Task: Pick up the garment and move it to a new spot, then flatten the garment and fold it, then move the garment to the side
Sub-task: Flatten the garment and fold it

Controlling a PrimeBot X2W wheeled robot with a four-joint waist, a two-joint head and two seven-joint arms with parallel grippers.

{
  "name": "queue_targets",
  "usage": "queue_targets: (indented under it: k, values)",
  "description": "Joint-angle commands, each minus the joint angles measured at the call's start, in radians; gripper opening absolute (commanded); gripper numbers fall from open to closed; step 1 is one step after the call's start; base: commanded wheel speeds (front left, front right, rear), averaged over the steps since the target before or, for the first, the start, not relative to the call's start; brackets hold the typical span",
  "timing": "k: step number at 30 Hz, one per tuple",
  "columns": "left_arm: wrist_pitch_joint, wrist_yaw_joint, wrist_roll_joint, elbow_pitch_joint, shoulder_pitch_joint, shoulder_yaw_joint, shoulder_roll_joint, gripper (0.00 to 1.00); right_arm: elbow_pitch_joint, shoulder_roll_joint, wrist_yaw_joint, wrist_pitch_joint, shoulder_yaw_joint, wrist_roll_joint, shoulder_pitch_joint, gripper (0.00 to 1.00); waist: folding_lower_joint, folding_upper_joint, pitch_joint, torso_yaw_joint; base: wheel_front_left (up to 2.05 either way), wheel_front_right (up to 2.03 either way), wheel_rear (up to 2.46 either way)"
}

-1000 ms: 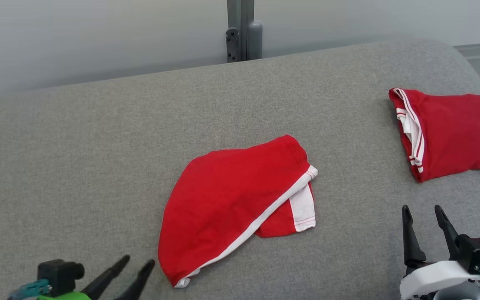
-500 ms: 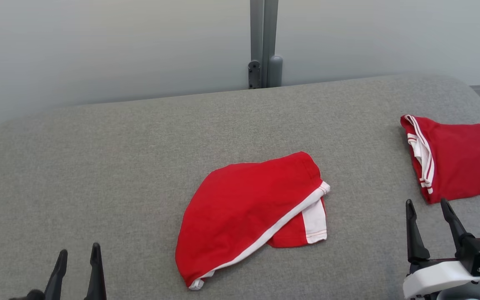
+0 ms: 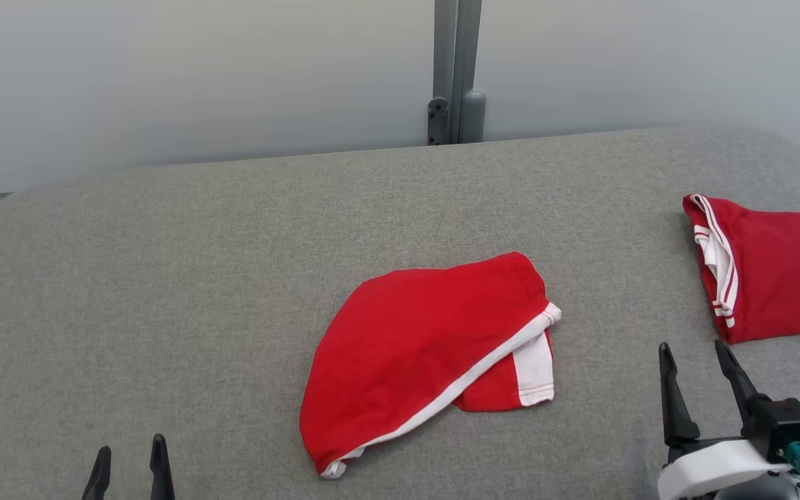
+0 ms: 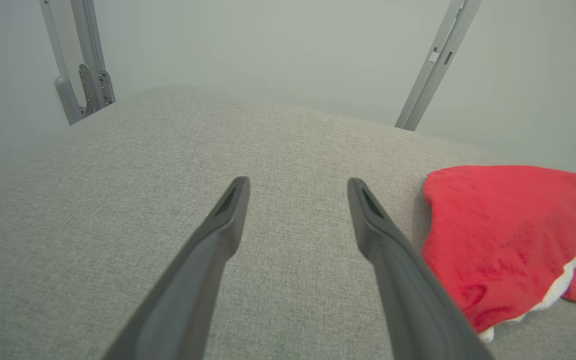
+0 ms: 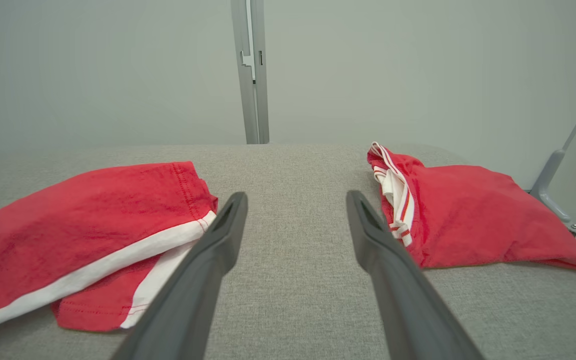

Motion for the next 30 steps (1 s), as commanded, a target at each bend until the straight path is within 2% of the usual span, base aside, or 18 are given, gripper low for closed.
queue_targets:
  k: [1,3,5,11,17,22,30]
  values:
    - [-0.002,-0.006,0.007,-0.009,-0.024,0.007,-0.005,1.0,-0.001,-0.002,-0.001,-0.003,0.013,-0.003,-0.033,1.0,0.0,0.0,0.008,0.001,0.0,0.0,0.0]
    - [-0.002,-0.006,-0.008,0.016,-0.016,-0.017,-0.011,1.0,0.021,-0.003,-0.001,-0.003,0.041,-0.02,-0.06,1.0,0.0,0.0,0.015,0.002,0.0,0.0,0.0]
    - [0.038,-0.007,-0.021,0.04,-0.019,-0.081,0.005,1.0,0.072,-0.031,-0.001,-0.001,0.105,-0.023,-0.102,1.0,0.0,0.0,0.028,0.004,0.0,0.0,0.0]
    - [0.281,-0.007,-0.104,-0.04,-0.045,-0.239,0.064,1.0,0.193,-0.159,-0.001,0.173,0.288,0.019,-0.31,1.0,0.0,0.0,0.104,0.024,0.0,0.0,0.0]
    - [0.466,-0.006,-0.196,-0.099,-0.069,-0.361,0.092,1.0,0.27,-0.218,-0.001,0.33,0.379,0.054,-0.442,1.0,0.0,0.0,0.192,0.05,0.0,0.0,0.0]
    - [0.502,-0.006,-0.227,-0.117,-0.096,-0.405,0.105,1.0,0.297,-0.244,-0.001,0.375,0.447,0.111,-0.485,1.0,0.0,0.0,0.229,0.061,0.0,0.0,0.0]
    - [0.495,-0.006,-0.243,-0.101,-0.123,-0.439,0.12,1.0,0.297,-0.266,-0.001,0.365,0.503,0.146,-0.509,1.0,0.0,0.0,0.239,0.047,0.0,0.0,0.0]
